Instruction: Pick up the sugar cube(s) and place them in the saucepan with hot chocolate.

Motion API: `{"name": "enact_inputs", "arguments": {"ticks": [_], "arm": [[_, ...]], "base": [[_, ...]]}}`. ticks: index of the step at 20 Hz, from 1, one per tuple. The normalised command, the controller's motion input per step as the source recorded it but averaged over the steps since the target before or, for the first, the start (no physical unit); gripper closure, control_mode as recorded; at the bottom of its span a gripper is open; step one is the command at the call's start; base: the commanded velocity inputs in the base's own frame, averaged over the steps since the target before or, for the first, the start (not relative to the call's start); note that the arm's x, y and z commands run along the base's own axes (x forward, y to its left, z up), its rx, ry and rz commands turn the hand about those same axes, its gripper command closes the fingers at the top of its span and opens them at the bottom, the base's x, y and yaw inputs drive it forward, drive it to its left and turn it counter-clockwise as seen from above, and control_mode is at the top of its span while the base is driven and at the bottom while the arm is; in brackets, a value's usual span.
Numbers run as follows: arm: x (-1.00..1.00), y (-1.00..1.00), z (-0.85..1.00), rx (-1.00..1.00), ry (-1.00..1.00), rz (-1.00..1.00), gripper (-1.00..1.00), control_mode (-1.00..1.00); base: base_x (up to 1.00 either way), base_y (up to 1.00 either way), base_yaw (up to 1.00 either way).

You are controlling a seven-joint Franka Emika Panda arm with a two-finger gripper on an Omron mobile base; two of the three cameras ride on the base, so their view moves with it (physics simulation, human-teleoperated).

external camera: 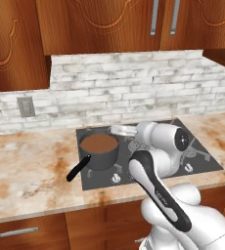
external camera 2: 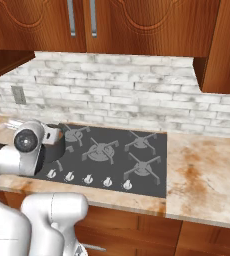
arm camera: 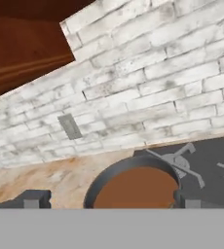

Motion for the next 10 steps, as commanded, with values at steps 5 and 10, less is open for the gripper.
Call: {"name": "enact_inputs", "arguments": {"ticks": [5, 10], "arm": [[-0.54, -0.29, 0.4, 0.29, -0.02, 0.03, -1.0, -1.0], [-0.55, -0.22, 0.35, 0.29, 0.01, 0.07, -1.0, -1.0]], "base": [[0.0, 0.0, 0.0], [0.0, 0.0, 0.0]]}}
